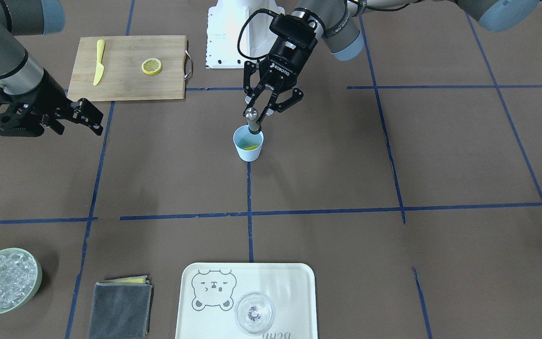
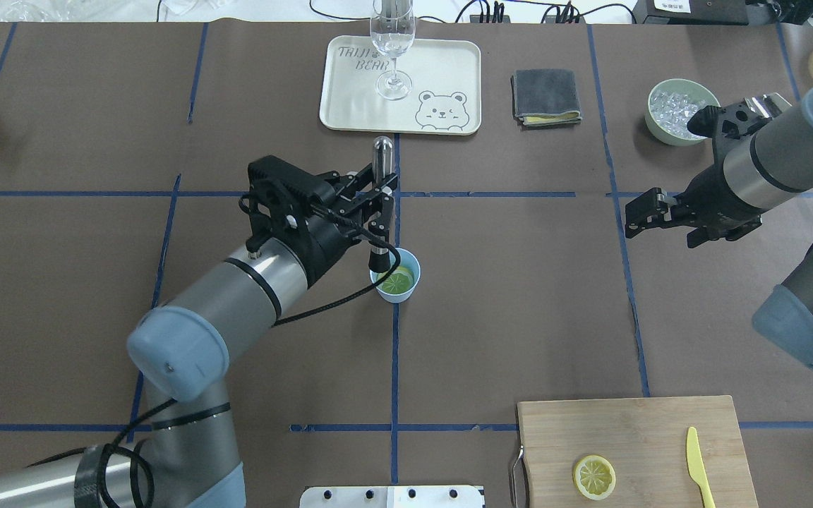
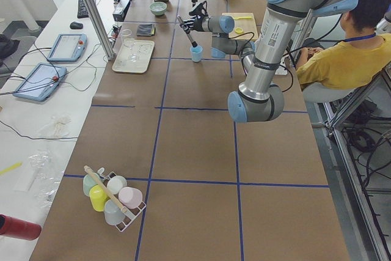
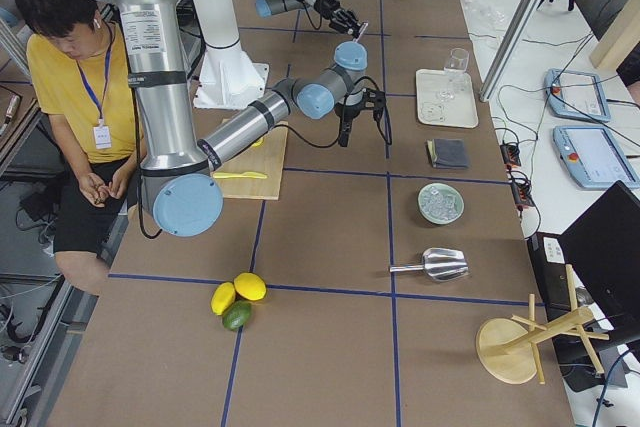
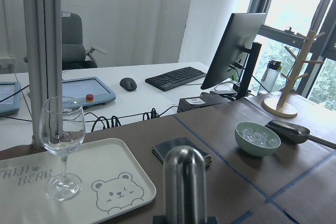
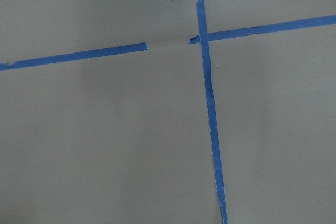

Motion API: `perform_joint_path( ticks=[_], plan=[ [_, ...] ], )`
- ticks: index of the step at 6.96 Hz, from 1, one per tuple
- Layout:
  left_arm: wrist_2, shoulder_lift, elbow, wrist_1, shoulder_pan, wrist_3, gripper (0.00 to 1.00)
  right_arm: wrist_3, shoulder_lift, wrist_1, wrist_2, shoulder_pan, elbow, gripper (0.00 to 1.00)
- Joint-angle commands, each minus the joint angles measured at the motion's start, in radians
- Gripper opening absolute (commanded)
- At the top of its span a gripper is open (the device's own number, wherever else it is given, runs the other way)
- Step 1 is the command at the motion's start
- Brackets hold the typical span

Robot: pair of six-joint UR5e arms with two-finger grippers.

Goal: Squeeze lemon into cup
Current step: 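Press the metal rod down into the cup onto the lemon with the left gripper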

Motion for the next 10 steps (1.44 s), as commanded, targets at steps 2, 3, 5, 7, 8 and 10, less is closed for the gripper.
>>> perform_joint_path(
  ticks=[2, 3, 5, 7, 8, 10],
  plan=[
    [0.057, -0.038, 0.044, -0.005, 0.028, -0.003, 0.0, 0.0, -0.002, 0.0, 0.002, -0.001, 0.002, 1.0],
    [0.057, -0.046, 0.05, -0.006, 0.028, -0.003, 0.0, 0.0, -0.002, 0.0, 0.002, -0.001, 0.002, 1.0],
    [0.057, -0.066, 0.122, -0.037, 0.029, -0.008, 0.0, 0.0, 0.0, 0.0, 0.002, -0.001, 0.002, 1.0],
    [0.057, -0.065, 0.148, -0.039, 0.029, -0.008, 0.0, 0.0, 0.0, 0.0, 0.002, -0.001, 0.005, 1.0],
    [0.057, -0.06, 0.163, -0.039, 0.029, -0.008, 0.0, 0.0, 0.0, 0.0, 0.002, -0.001, 0.005, 1.0],
    [0.057, -0.057, 0.185, -0.049, 0.038, -0.008, 0.0, 0.002, 0.001, 0.0, 0.002, 0.0, 0.008, 1.0]
  ],
)
